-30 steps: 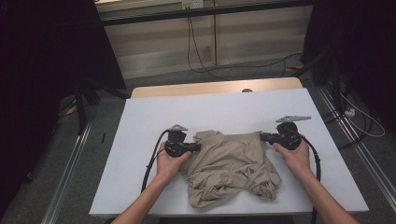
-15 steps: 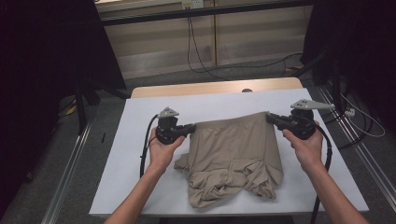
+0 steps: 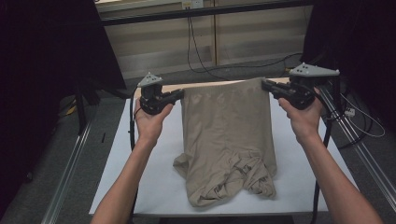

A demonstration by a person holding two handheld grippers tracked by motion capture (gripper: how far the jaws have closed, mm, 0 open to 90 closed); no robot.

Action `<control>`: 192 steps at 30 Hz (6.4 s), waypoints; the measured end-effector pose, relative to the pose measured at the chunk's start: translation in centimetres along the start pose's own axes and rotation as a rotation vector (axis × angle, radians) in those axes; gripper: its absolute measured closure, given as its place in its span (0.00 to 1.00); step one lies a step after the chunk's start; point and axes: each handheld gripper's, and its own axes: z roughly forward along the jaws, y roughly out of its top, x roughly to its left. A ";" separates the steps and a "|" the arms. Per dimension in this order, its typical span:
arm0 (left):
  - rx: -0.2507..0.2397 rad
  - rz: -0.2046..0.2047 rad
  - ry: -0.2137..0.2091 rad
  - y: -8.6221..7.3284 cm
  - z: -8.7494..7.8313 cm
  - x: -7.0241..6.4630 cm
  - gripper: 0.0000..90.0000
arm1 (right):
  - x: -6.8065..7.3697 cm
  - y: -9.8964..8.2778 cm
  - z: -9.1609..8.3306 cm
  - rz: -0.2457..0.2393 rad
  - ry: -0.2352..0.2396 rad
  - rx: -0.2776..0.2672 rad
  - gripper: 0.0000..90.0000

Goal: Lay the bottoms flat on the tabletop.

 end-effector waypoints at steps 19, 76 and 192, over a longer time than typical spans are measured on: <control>-0.031 0.031 0.045 4.6 1.5 1.3 0.94 | -1.8 4.2 2.4 -0.034 -0.060 -0.013 0.96; 0.327 0.073 -0.023 -12.8 2.2 -3.5 0.24 | 3.6 -11.3 2.4 -0.046 0.095 0.256 0.82; 0.362 0.144 -0.291 -17.0 0.5 -10.4 0.62 | 12.3 -15.9 5.3 -0.184 0.285 0.437 0.88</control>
